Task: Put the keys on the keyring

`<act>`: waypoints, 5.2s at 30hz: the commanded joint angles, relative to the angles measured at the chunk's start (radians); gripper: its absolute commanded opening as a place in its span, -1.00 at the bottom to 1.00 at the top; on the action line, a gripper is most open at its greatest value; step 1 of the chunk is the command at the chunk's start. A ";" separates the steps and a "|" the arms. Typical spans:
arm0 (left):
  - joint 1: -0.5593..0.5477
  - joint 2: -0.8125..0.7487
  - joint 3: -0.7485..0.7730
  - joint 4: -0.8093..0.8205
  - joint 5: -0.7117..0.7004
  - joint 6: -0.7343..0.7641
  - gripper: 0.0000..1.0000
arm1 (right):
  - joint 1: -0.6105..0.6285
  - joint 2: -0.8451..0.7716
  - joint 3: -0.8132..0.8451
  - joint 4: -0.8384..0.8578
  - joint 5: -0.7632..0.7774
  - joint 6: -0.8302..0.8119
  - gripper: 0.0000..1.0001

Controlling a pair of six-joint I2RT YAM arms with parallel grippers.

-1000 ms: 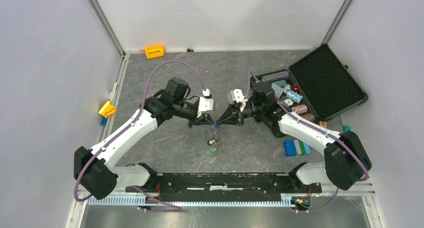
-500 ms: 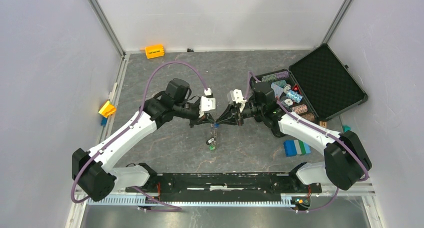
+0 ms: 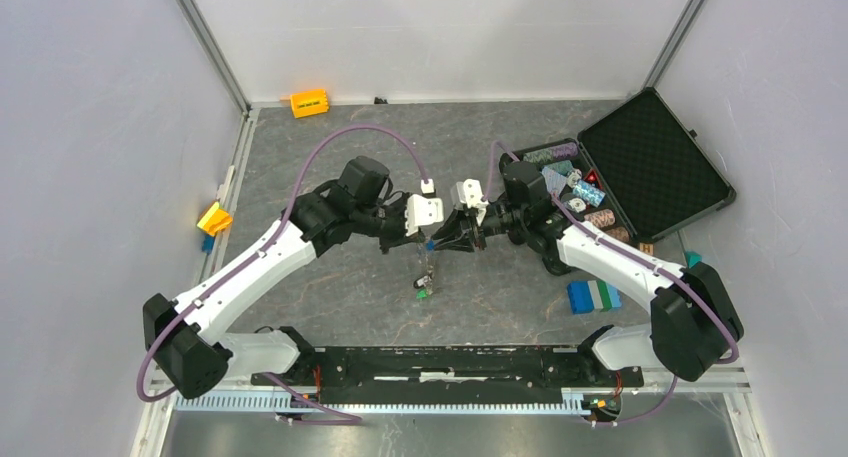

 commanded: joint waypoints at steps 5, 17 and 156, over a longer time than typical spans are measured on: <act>-0.069 0.071 0.247 -0.294 -0.248 0.094 -0.96 | -0.002 -0.026 0.036 -0.010 0.016 -0.031 -0.43; -0.181 0.187 0.449 -0.536 -0.517 0.070 -0.96 | -0.013 -0.017 0.011 0.096 0.029 0.077 -0.44; -0.147 -0.130 0.044 -0.054 -0.335 -0.033 -0.13 | -0.014 -0.024 -0.027 0.297 0.082 0.315 -1.00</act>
